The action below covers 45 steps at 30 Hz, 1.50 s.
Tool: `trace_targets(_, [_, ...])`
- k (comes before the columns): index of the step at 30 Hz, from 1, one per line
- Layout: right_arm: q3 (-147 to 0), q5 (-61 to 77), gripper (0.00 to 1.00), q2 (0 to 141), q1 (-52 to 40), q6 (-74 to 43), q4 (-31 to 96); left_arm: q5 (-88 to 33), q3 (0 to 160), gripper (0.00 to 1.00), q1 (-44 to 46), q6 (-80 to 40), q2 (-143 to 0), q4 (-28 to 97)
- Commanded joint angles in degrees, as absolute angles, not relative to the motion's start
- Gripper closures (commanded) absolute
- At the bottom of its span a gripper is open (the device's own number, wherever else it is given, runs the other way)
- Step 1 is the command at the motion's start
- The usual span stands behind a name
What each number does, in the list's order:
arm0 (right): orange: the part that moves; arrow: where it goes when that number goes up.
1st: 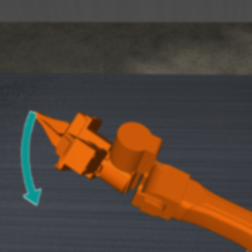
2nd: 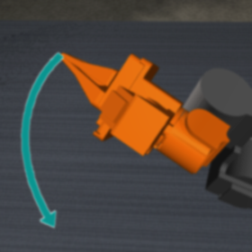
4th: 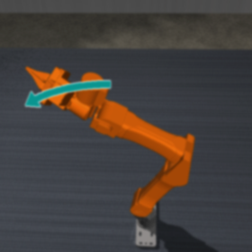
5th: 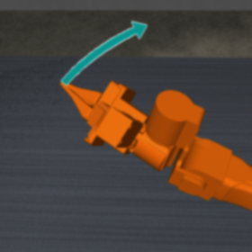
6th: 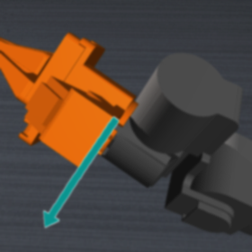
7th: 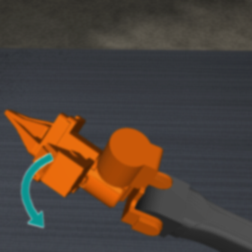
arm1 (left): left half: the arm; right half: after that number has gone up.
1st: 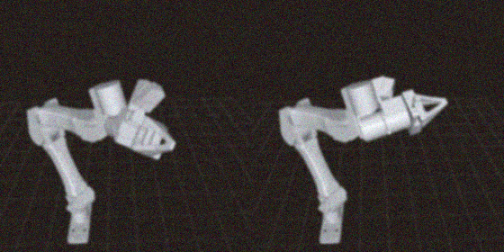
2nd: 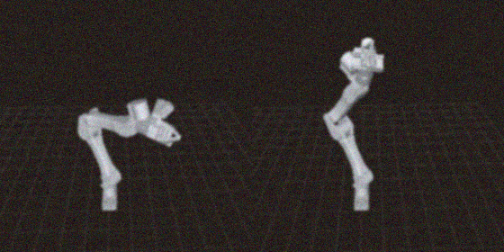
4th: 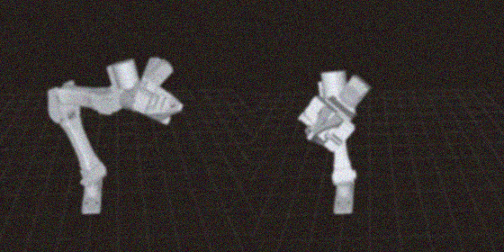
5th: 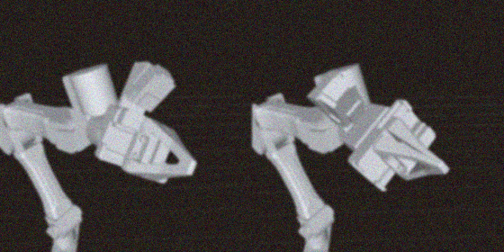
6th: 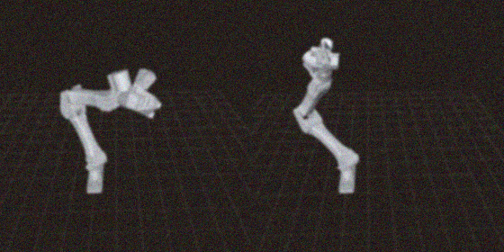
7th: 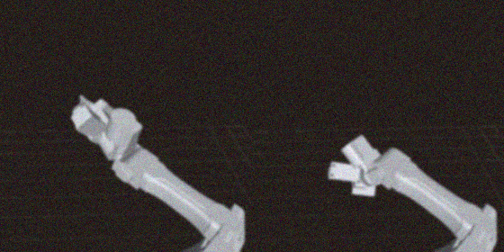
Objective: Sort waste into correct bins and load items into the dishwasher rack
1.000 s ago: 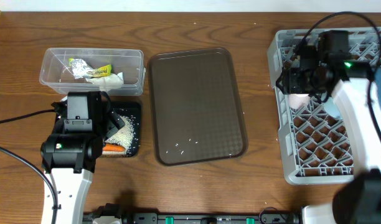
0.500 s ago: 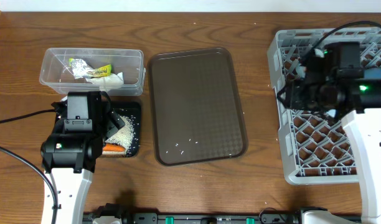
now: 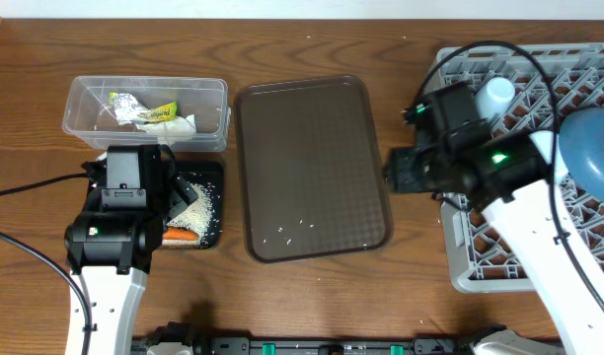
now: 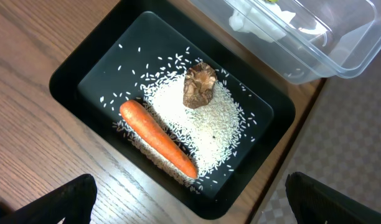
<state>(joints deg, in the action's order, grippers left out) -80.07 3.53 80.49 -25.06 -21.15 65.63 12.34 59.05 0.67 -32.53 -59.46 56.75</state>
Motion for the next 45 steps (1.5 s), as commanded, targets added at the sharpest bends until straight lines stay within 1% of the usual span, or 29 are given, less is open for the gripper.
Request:
trace_targets(1, [-79.88, -3.25, 0.01, 80.01, -28.51, -24.40, 66.04, 12.47, 58.98, 0.02, 0.73, -32.16, -59.55, 56.97])
trace_targets(9, [-79.85, -8.71, 0.01, 77.28, -28.32, -26.35, 69.54, 12.47, 58.98, 0.02, 0.73, -32.16, -59.55, 56.95])
trace_targets(18, [-79.79, -14.17, 0.01, 64.93, -29.80, -26.37, 72.95, 12.47, 58.98, 0.02, 0.73, -32.16, -59.55, 56.97])
trace_targets(22, [-79.79, -13.69, 0.01, 61.67, -29.61, -26.50, 73.21, 12.47, 58.98, 0.02, 0.73, -32.16, -59.55, 56.95])
trace_targets(27, [-79.79, -11.79, 0.01, 61.25, -29.61, -27.24, 76.77, 12.47, 58.98, 0.02, 0.73, -32.16, -59.55, 56.95])
trace_targets(30, [-79.79, -7.68, 0.01, 61.82, -29.61, -27.22, 79.42, 12.47, 58.98, 0.02, 0.73, -32.16, -59.55, 56.95])
trace_targets(38, [-79.79, -4.56, 0.01, 62.04, -29.61, -27.16, 82.13, 12.47, 58.98, 0.02, 0.73, -32.16, -59.55, 56.95])
trace_targets(45, [-79.79, -7.11, 0.02, 62.04, -29.61, -27.18, 82.76, 12.47, 58.98, 0.02, 0.73, -32.16, -59.55, 56.95])
